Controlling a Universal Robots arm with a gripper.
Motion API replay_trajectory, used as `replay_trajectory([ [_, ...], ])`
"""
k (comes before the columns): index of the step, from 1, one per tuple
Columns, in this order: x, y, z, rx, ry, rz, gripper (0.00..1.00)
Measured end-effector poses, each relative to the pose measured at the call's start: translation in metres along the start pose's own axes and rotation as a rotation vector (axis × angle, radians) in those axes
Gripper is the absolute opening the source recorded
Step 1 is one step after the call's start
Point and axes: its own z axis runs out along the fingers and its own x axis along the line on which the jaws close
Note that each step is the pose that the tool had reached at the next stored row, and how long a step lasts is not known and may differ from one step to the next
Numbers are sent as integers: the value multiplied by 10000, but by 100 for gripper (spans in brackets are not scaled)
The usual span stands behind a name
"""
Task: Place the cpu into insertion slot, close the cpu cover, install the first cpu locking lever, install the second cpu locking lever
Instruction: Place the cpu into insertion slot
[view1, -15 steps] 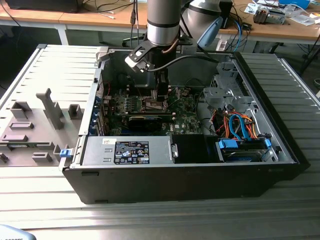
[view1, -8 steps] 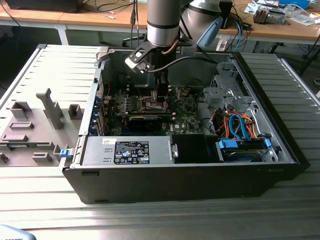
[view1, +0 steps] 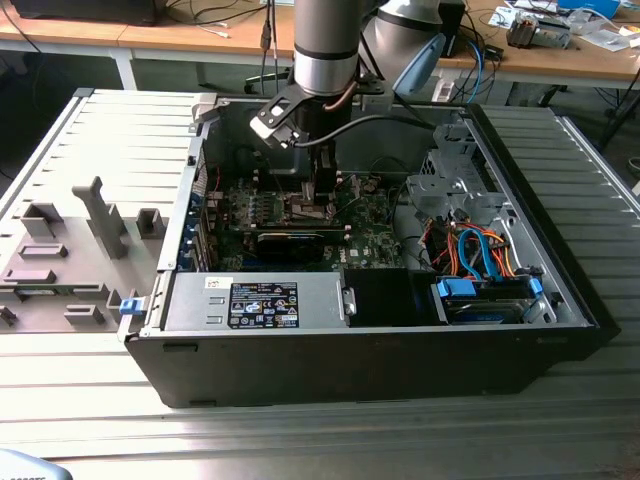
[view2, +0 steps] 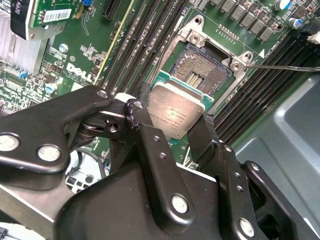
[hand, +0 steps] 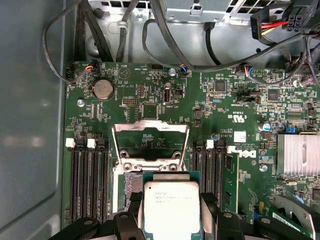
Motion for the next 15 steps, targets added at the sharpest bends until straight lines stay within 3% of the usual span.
replay_trajectory([
  [15, 2, -1, 37, 0, 1, 0, 55],
])
